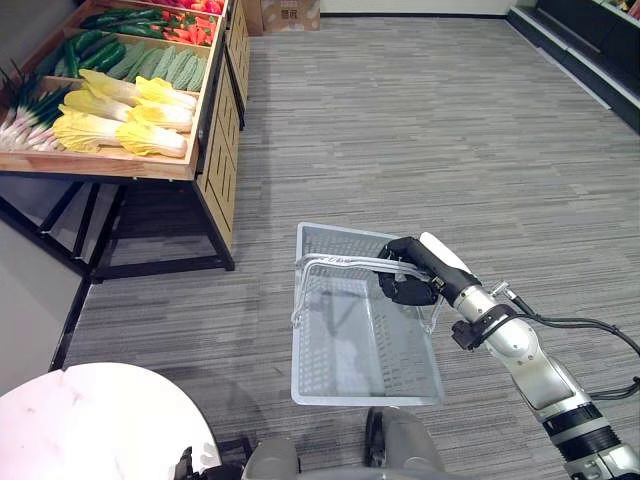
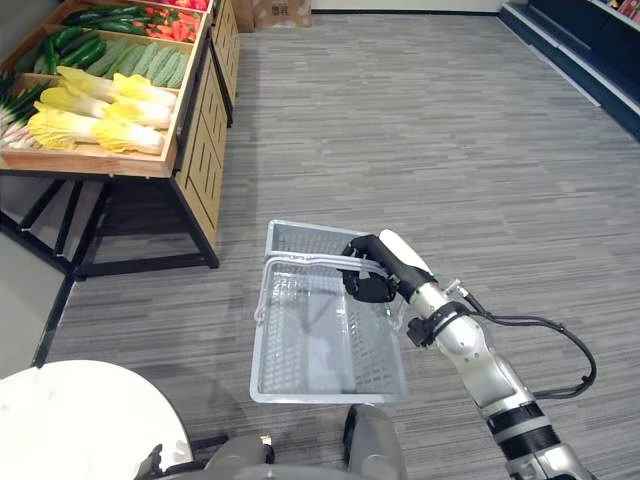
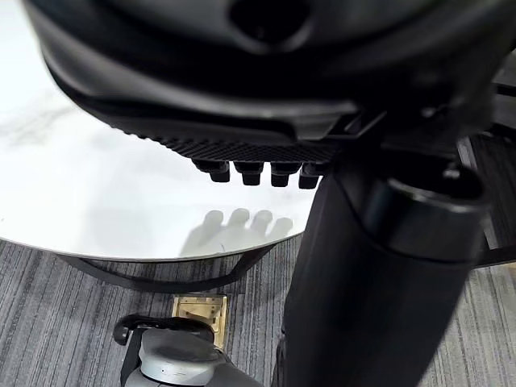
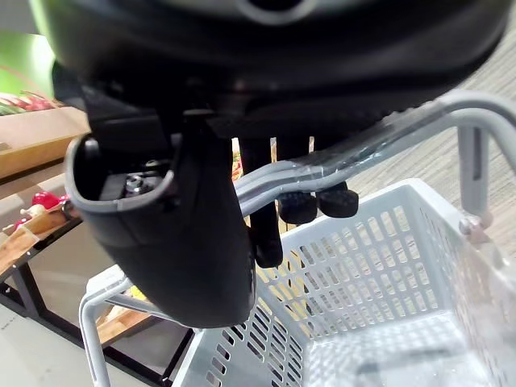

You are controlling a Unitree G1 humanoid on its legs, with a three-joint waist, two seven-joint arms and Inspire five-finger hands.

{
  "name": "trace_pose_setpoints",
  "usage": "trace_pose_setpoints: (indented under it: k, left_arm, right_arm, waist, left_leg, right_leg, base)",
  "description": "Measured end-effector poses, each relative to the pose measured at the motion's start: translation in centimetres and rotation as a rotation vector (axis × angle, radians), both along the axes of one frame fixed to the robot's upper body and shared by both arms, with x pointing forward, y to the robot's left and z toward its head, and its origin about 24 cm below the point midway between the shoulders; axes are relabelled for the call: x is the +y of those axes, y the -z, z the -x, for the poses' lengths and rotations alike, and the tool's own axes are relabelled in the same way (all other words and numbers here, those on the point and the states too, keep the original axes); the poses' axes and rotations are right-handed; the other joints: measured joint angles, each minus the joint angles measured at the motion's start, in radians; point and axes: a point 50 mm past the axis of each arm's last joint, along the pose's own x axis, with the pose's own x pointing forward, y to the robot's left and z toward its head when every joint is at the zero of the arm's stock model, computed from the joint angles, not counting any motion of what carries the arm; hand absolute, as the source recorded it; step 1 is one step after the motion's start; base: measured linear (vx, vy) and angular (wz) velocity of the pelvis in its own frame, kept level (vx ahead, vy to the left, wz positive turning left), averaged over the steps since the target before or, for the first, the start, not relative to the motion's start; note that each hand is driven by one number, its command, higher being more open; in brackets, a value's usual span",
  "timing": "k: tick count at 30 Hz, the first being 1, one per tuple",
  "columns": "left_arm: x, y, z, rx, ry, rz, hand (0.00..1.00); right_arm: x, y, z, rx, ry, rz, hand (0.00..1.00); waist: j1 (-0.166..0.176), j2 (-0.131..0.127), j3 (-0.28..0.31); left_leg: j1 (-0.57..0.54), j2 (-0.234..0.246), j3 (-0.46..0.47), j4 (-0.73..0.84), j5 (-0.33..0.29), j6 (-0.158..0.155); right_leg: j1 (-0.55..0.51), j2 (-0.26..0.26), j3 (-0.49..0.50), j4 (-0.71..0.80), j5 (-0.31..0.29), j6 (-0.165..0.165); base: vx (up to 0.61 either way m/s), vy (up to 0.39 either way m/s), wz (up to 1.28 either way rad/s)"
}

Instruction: Pick vegetable in the basket

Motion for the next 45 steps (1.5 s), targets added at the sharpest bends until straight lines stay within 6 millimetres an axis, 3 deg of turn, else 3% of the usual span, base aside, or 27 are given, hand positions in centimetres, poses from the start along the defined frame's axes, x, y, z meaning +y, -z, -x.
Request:
trace_pose_setpoints:
  k: [2,3,4,5,6,9,12,14,15,16,17,21,23,24,25,26,27,28,33,35,36,37,38,39,41,42,45]
  left_arm:
    - [0.0,0.0,0.2,0.008,0.0,0.001,1.0]
    - [-0.7,0.2,0.0,0.006,0.003,0.018,1.0]
    - [-1.5,0.4,-0.2,0.003,0.012,0.036,1.0]
    - [-1.8,0.4,-0.3,-0.007,0.019,0.039,1.0]
    - [-1.7,0.3,-0.2,-0.012,0.023,0.032,1.0]
    - [-1.3,0.4,0.5,0.012,-0.005,0.019,1.0]
    - [-1.1,0.4,0.9,0.018,-0.03,0.02,1.0]
    - [-1.0,0.4,0.9,0.014,-0.036,0.016,1.0]
    - [-1.2,0.4,0.9,0.007,-0.041,0.019,1.0]
    - [-1.3,0.4,0.6,-0.004,-0.041,0.018,1.0]
    - [-1.3,0.3,0.6,-0.008,-0.041,0.018,1.0]
    - [-1.5,0.3,0.4,-0.012,-0.027,0.022,1.0]
    - [-1.5,0.4,0.5,-0.009,-0.027,0.027,1.0]
    - [-1.7,0.4,0.7,-0.005,-0.029,0.031,1.0]
    - [-2.0,0.5,1.5,0.011,-0.034,0.038,1.0]
    - [-2.1,0.6,1.9,0.019,-0.037,0.039,1.0]
    - [-2.0,0.6,2.1,0.025,-0.04,0.036,1.0]
    - [-1.7,0.4,1.7,0.008,-0.037,0.026,1.0]
    - [-2.2,0.3,0.7,-0.036,-0.034,0.038,1.0]
    - [-2.0,0.2,0.8,-0.029,-0.028,0.032,1.0]
    - [-1.7,0.2,0.9,-0.02,-0.025,0.025,1.0]
    - [-1.4,0.2,0.9,-0.008,-0.017,0.016,1.0]
    - [-1.3,0.2,0.9,-0.001,-0.008,0.011,1.0]
    - [-1.3,0.2,0.9,0.01,0.001,0.003,1.0]
    - [-1.2,0.1,0.7,0.002,0.002,-0.002,1.0]
    - [-0.9,0.0,0.2,-0.009,0.008,-0.006,1.0]
    - [-0.6,-0.4,-1.3,-0.059,0.027,-0.018,1.0]
  right_arm:
    - [-0.2,-0.1,0.0,-0.002,0.002,0.005,0.0]
    - [-0.7,-0.4,-0.1,-0.008,0.013,0.015,0.0]
    - [-1.2,-0.8,-0.2,-0.016,0.029,0.025,0.0]
    - [-1.6,-1.0,-0.3,-0.022,0.043,0.031,0.0]
    - [-2.1,-1.2,-0.4,-0.024,0.055,0.043,0.0]
    - [-2.6,-1.8,-0.6,-0.041,0.066,0.058,0.0]
    - [-2.5,-2.1,-0.7,-0.049,0.063,0.047,0.0]
    - [-2.5,-2.1,-0.7,-0.041,0.066,0.022,0.0]
    - [-2.4,-2.0,-0.8,-0.034,0.069,0.006,0.0]
    - [-2.1,-1.7,-0.8,-0.028,0.073,-0.017,0.0]
    - [-1.9,-1.6,-0.7,-0.023,0.074,-0.025,0.0]
    - [-0.9,-1.0,-0.7,-0.012,0.059,-0.073,0.0]
    - [-0.6,-0.8,-0.6,-0.005,0.051,-0.078,0.0]
    - [-0.7,-0.6,-0.5,0.002,0.054,-0.074,0.0]
    - [-1.1,0.0,0.0,0.025,0.063,-0.061,0.0]
    - [-1.2,0.3,0.2,0.038,0.069,-0.062,0.0]
    - [-1.0,1.1,0.5,0.063,0.074,-0.077,0.0]
    - [-0.7,1.5,0.7,0.08,0.061,-0.067,0.0]
    - [-0.1,2.0,0.8,0.091,0.03,-0.043,0.0]
    - [0.0,2.0,0.9,0.087,0.026,-0.046,0.0]
    - [0.1,2.1,0.9,0.082,0.024,-0.041,0.0]
    - [0.3,2.1,0.9,0.079,0.019,-0.038,0.0]
    - [0.3,2.2,1.0,0.08,0.018,-0.037,0.0]
    - [0.5,2.3,1.0,0.083,0.015,-0.04,0.0]
    - [0.6,2.3,1.0,0.082,0.011,-0.042,0.0]
    - [0.7,2.2,1.0,0.075,0.011,-0.047,0.0]
    - [0.7,1.6,0.8,0.035,0.03,-0.065,0.0]
  waist:
    - [-0.005,-0.01,-0.005]
    - [-0.011,0.018,0.002]
    - [-0.011,0.048,0.001]
    - [-0.004,0.056,-0.003]
    - [-0.003,0.057,-0.004]
    - [-0.004,0.048,-0.018]
    - [-0.006,0.042,-0.039]
    - [-0.005,0.042,-0.041]
    - [-0.003,0.044,-0.042]
    - [-0.001,0.033,-0.037]
    - [0.003,0.026,-0.036]
    - [0.039,-0.008,-0.028]
    - [0.039,-0.019,-0.022]
    - [0.038,-0.009,-0.026]
    - [0.038,0.029,-0.044]
    - [0.041,0.037,-0.046]
    - [0.05,0.016,-0.044]
    - [0.049,-0.007,-0.045]
    - [0.074,-0.005,-0.045]
    - [0.064,-0.019,-0.052]
    - [0.06,-0.034,-0.054]
    - [0.051,-0.046,-0.048]
    - [0.045,-0.048,-0.045]
    - [0.031,-0.042,-0.038]
    - [0.017,-0.028,-0.036]
    - [0.014,-0.021,-0.04]
    - [0.002,-0.01,-0.037]
  left_leg:
    - [0.04,0.002,-0.02,-0.011,-0.033,-0.028]
    - [0.063,0.028,-0.043,-0.026,-0.05,-0.037]
    - [0.07,0.053,-0.059,-0.05,-0.039,-0.037]
    - [0.08,0.063,-0.071,-0.072,-0.003,-0.041]
    - [0.098,0.082,-0.087,-0.081,0.033,-0.066]
    - [0.117,0.125,-0.099,-0.045,0.095,-0.081]
    - [0.041,0.146,-0.121,0.121,0.199,-0.099]
    - [-0.038,0.161,-0.119,0.307,0.32,-0.12]
    - [-0.112,0.16,-0.113,0.462,0.302,-0.113]
    - [-0.201,0.133,-0.083,0.615,0.223,-0.079]
    - [-0.225,0.116,-0.068,0.628,0.203,-0.073]
    - [-0.32,0.037,0.071,0.393,0.134,-0.027]
    - [-0.344,-0.002,0.117,0.175,0.169,-0.021]
    - [-0.354,-0.011,0.131,0.014,0.245,-0.023]
    - [-0.332,0.001,0.126,-0.187,0.367,-0.038]
    - [-0.312,0.007,0.127,-0.205,0.477,-0.036]
    - [-0.291,-0.016,0.141,-0.207,0.534,-0.004]
    - [-0.298,-0.046,0.15,-0.183,0.496,0.003]
    - [-0.297,-0.067,0.197,-0.021,0.321,0.047]
    - [-0.25,-0.095,0.204,-0.073,0.306,0.046]
    - [-0.212,-0.117,0.214,-0.117,0.306,0.047]
    - [-0.145,-0.144,0.209,-0.171,0.303,0.054]
    - [-0.114,-0.152,0.2,-0.187,0.299,0.06]
    - [-0.057,-0.154,0.176,-0.202,0.285,0.08]
    - [0.013,-0.13,0.154,-0.212,0.269,0.077]
    - [0.034,-0.105,0.13,-0.215,0.261,0.069]
    - [0.038,-0.041,0.064,-0.215,0.237,0.032]
  right_leg:
    - [0.0,-0.022,0.003,-0.136,0.115,0.03]
    - [0.014,-0.005,-0.023,-0.099,0.188,-0.023]
    - [0.0,0.012,-0.05,-0.051,0.129,-0.024]
    - [-0.027,0.017,-0.055,0.013,0.081,-0.048]
    - [-0.037,0.021,-0.073,0.092,0.03,-0.078]
    - [-0.022,0.042,-0.11,0.18,-0.092,-0.111]
    - [0.041,0.085,-0.129,0.122,-0.121,-0.128]
    - [0.118,0.118,-0.131,0.048,-0.132,-0.131]
    - [0.171,0.137,-0.13,0.0,-0.138,-0.143]
    - [0.247,0.148,-0.127,-0.05,-0.139,-0.17]
    - [0.275,0.148,-0.124,-0.06,-0.144,-0.177]
    - [0.415,0.126,-0.073,-0.118,-0.166,-0.165]
    - [0.455,0.094,-0.055,-0.123,-0.193,-0.132]
    - [0.482,0.085,-0.048,-0.125,-0.221,-0.107]
    - [0.524,0.1,-0.037,-0.126,-0.262,-0.074]
    - [0.544,0.102,-0.026,-0.125,-0.282,-0.061]
    - [0.566,0.083,-0.01,-0.127,-0.301,-0.049]
    - [0.567,0.052,0.012,-0.133,-0.296,-0.044]
    - [0.587,0.002,0.076,-0.071,-0.231,-0.04]
    - [0.477,-0.03,0.094,0.181,-0.209,-0.003]
    - [0.388,-0.058,0.104,0.359,-0.152,0.038]
    - [0.277,-0.089,0.107,0.583,-0.026,0.034]
    - [0.234,-0.097,0.108,0.673,-0.02,0.023]
    - [0.164,-0.098,0.087,0.773,-0.08,-0.038]
    - [0.088,-0.097,0.01,0.725,-0.142,-0.054]
    - [0.044,-0.087,-0.036,0.608,-0.161,-0.055]
    - [0.008,-0.04,-0.052,0.167,-0.117,-0.024]
  base:
    - [0.39,-0.259,0.35]
    - [0.44,-0.305,0.44]
    - [0.44,-0.286,0.44]
    - [0.53,-0.345,0.32]
    - [0.44,-0.309,0.25]
    - [0.4,-0.331,0.22]
    - [0.35,-0.312,0.0]
    - [0.32,-0.206,-0.01]
    - [0.39,-0.166,-0.04]
    - [0.37,-0.139,-0.06]
    - [0.31,-0.089,-0.15]
    - [0.35,0.023,-0.37]
    - [0.35,0.126,-0.3]
    - [0.49,0.257,-0.24]
    - [0.51,0.289,-0.25]
    - [0.46,0.273,-0.24]
    - [0.34,0.18,-0.12]
    - [0.32,0.149,-0.07]
    - [0.33,0.179,-0.21]
    - [0.26,0.134,-0.02]
    - [0.34,0.13,0.0]
    - [0.38,0.092,0.01]
    - [0.47,0.08,0.21]
    - [0.46,0.028,0.4]
    - [0.38,-0.022,0.41]
    - [0.39,-0.105,0.56]
    - [0.39,-0.212,0.69]
